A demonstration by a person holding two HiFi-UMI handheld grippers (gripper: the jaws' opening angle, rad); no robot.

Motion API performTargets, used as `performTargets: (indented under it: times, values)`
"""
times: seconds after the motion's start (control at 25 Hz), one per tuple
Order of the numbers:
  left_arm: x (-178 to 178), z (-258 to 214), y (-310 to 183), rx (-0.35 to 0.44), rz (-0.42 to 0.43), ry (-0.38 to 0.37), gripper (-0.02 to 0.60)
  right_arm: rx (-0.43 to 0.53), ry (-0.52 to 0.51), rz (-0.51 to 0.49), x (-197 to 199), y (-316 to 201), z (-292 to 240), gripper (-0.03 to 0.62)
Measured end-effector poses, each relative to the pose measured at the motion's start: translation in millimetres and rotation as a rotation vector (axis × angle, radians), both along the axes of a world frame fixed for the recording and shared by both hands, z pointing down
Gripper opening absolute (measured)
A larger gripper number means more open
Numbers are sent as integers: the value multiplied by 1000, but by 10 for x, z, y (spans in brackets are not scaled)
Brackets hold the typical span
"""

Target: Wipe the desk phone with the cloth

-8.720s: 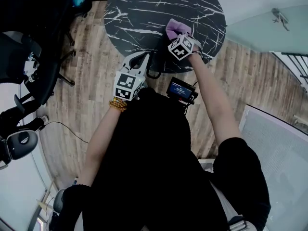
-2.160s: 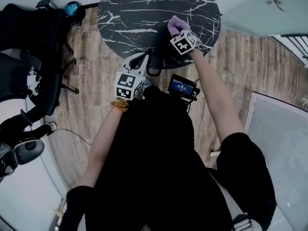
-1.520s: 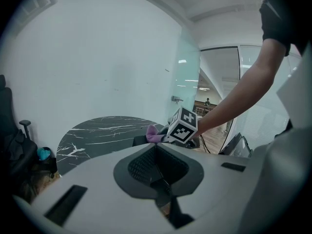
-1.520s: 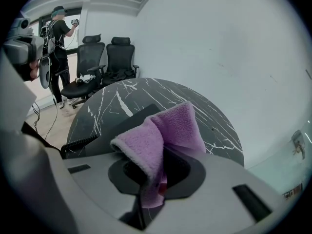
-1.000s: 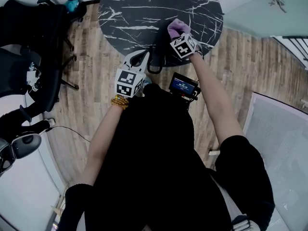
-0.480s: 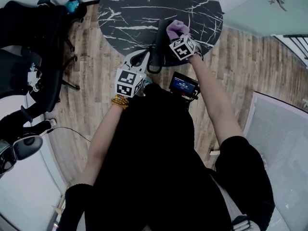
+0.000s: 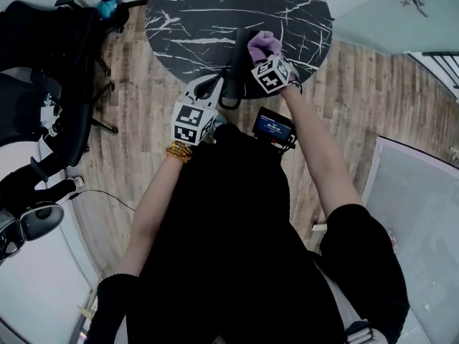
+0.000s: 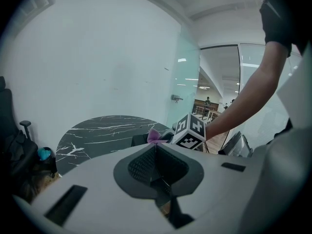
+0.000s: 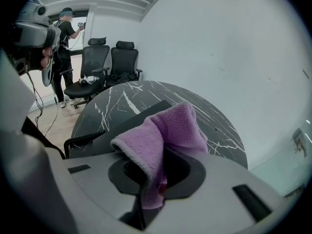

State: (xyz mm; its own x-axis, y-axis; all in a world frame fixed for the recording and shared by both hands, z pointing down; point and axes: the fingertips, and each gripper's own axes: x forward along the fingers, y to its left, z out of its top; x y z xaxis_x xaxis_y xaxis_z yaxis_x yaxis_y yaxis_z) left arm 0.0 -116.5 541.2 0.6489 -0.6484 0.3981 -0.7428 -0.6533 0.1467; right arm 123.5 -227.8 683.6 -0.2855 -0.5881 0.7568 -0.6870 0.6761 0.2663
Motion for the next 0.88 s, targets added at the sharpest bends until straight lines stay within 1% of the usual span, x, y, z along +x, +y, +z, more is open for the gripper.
performTargets:
  times: [0.32,0.56,0.88]
  values:
    - [-2,12,-3,-3,0,1,15,21,18,-11,17,45,10,58]
    - [-11,24,-9,-8,1,-3,15,15,0,-3,14,76,32,58]
    - [-9,28,-3,-9,8,-5,15,26,3,-13,2,108,32,58]
